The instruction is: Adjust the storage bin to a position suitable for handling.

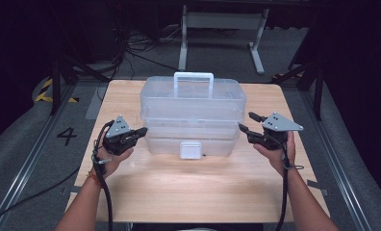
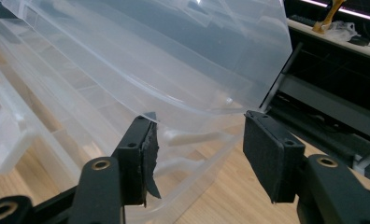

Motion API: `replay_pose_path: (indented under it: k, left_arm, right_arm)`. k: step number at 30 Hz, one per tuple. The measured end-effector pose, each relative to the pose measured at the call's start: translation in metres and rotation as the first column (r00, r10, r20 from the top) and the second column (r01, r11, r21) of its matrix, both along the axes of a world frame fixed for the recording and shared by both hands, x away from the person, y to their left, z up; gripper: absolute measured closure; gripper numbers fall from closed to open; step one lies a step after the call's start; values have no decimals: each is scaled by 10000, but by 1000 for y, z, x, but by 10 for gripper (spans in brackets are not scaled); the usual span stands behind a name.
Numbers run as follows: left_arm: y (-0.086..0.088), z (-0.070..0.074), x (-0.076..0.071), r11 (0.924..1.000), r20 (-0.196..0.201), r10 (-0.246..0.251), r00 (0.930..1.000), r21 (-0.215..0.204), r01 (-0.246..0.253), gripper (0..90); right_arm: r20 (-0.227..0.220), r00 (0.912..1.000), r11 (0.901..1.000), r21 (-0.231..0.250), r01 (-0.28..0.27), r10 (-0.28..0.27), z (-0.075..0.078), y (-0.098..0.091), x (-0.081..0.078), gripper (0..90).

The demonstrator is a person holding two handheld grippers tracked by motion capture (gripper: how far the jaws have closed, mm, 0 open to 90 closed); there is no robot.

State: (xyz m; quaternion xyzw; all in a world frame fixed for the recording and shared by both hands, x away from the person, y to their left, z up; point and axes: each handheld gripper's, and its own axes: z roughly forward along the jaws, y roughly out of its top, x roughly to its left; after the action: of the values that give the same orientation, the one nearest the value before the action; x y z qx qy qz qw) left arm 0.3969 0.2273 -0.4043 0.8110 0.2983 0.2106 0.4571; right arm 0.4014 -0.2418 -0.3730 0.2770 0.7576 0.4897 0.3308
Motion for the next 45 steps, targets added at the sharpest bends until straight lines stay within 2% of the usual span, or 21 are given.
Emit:
replay_pose_path:
  k: [9,13,17,20,24,27,34,39,45]
  left_arm:
    - [0,-1,0,10000,-19,-11,10000,-54,11,889]
    - [0,-1,1,10000,16,-25,10000,-68,25,894]
    - [1,-2,2,9999,26,-41,10000,-100,41,894]
    - [0,-2,2,9999,12,-49,10000,-112,49,896]
    - [0,-2,2,9999,17,-38,10000,-103,38,896]
    - [1,-2,2,10000,52,-14,10000,-76,14,896]
    - [1,-2,2,9999,-2,1,10000,-130,-1,896]
    - [1,-3,2,9999,8,11,10000,-164,-11,896]
    - [1,-4,3,9997,20,-3,10000,-233,3,896]
  right_arm:
    - [253,9994,9995,219,217,-222,9,2,1,505]
    - [504,9979,9987,346,384,-401,14,4,4,553]
    - [509,9978,9985,390,394,-414,17,6,8,562]
    - [552,9976,9988,276,406,-420,17,9,10,577]
    - [819,9953,9986,26,522,-523,20,13,14,612]
    - [804,9952,9983,202,551,-566,23,13,18,617]
    - [931,9934,9977,146,655,-666,30,14,23,625]
    - [962,9919,9962,350,803,-833,36,15,28,639]
    - [1022,9907,9956,369,863,-897,42,15,33,673]
